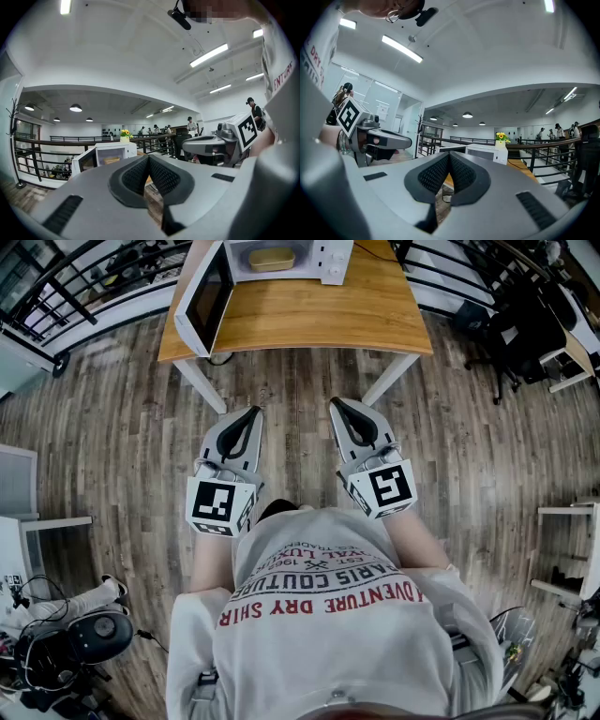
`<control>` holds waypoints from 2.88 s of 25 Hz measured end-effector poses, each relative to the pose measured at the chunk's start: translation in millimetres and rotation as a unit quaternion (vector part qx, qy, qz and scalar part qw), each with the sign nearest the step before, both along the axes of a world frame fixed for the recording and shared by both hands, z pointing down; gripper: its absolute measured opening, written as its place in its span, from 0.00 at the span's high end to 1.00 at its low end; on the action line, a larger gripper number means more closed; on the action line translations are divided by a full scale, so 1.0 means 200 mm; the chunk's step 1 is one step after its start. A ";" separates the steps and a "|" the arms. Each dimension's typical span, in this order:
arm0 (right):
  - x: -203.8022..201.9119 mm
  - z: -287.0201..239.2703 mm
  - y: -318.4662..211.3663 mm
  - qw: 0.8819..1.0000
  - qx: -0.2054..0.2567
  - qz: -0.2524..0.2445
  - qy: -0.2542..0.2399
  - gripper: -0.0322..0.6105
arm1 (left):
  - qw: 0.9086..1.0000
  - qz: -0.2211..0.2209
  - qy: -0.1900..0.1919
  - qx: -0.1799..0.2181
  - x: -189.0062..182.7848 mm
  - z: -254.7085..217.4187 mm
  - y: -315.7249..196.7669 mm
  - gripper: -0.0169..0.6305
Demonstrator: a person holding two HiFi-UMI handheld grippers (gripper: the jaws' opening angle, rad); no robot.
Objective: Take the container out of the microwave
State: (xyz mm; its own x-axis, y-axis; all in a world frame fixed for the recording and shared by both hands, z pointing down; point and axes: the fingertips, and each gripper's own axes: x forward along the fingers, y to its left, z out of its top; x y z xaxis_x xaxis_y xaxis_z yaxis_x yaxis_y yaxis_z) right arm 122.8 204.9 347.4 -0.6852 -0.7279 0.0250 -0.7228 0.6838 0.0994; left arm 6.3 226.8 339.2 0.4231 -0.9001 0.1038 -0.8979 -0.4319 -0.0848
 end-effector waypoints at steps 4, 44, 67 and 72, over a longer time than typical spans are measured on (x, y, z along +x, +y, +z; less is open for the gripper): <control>0.01 0.00 0.00 1.000 -0.004 0.009 -0.001 0.91 | 1.000 -0.002 -0.003 0.000 0.01 0.00 0.01 0.95; -0.15 0.16 -1.36 0.994 -0.084 0.069 -0.007 0.55 | 0.997 0.036 0.022 -0.061 -0.23 0.19 -1.30 0.95; -0.61 0.41 -2.40 0.978 -0.146 -0.004 0.148 0.56 | 0.996 0.030 0.038 -0.069 -0.51 0.20 -2.27 0.95; -0.70 0.59 -2.59 0.957 -0.183 -0.063 0.215 0.55 | 0.996 -0.008 0.039 -0.078 -0.55 0.21 -2.36 0.95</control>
State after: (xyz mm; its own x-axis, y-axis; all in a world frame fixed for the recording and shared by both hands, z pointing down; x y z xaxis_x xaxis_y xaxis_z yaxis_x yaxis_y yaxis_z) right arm -16.8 -313.6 465.9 -0.6361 -0.5280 0.5627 -0.5775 0.8094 0.1066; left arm -104.1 -245.0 381.8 0.4216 -0.8819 0.2111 -0.9058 -0.4206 0.0519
